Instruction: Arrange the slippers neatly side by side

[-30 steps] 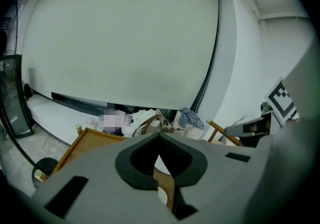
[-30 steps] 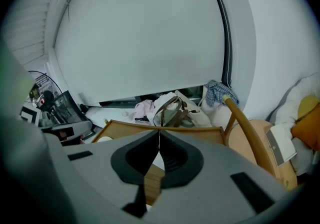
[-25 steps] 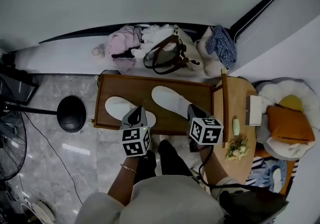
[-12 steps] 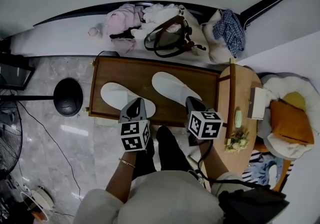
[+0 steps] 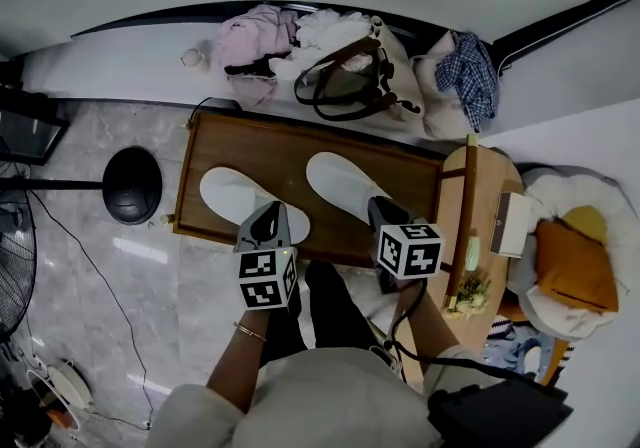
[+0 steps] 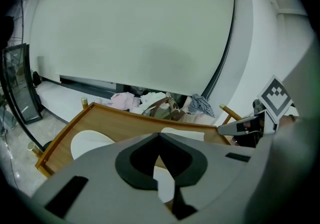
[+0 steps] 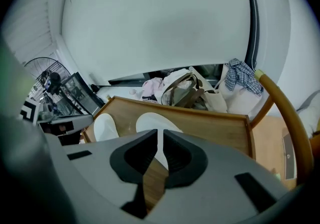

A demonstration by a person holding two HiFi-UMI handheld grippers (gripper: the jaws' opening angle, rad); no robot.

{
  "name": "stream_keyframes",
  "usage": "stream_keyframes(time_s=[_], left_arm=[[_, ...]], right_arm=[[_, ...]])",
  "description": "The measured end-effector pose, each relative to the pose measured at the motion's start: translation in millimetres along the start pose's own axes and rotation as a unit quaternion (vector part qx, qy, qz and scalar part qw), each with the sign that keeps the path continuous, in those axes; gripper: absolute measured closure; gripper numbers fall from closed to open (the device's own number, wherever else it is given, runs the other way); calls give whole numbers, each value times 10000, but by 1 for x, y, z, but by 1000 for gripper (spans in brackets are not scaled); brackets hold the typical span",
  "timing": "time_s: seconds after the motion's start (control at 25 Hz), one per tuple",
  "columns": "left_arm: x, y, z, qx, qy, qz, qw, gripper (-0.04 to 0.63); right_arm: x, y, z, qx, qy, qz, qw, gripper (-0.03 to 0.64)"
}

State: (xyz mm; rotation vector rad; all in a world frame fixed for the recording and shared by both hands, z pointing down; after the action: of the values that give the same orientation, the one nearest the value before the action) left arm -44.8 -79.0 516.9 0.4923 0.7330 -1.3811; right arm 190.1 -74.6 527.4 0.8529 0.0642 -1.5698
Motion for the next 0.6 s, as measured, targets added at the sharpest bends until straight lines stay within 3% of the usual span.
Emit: stream_keyframes(time_s=[0.32, 0.4, 0.6], left_arm=[[-8, -6, 4, 242, -101, -214, 9994, 581], [-9, -7, 5, 298, -116, -253, 9992, 581], [-12, -9, 5, 428, -135, -336, 9984, 581]], right_arm=[[12, 14, 15, 202, -404, -483, 9978, 573], [13, 15, 21, 251, -523, -615, 9964, 516], [16, 17, 31, 377, -813, -1067, 9903, 496]])
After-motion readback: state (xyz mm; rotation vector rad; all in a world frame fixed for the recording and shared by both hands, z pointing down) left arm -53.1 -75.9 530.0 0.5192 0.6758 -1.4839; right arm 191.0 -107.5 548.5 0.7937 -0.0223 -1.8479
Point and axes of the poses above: the fingertips, and each gripper's own axes: z forward along the fingers, y to its right, x out of its top, the point moved 7 cm from there along -z, backward along the fingers, and after that the axes turned 12 degrees about x, right-handed, at the moved point
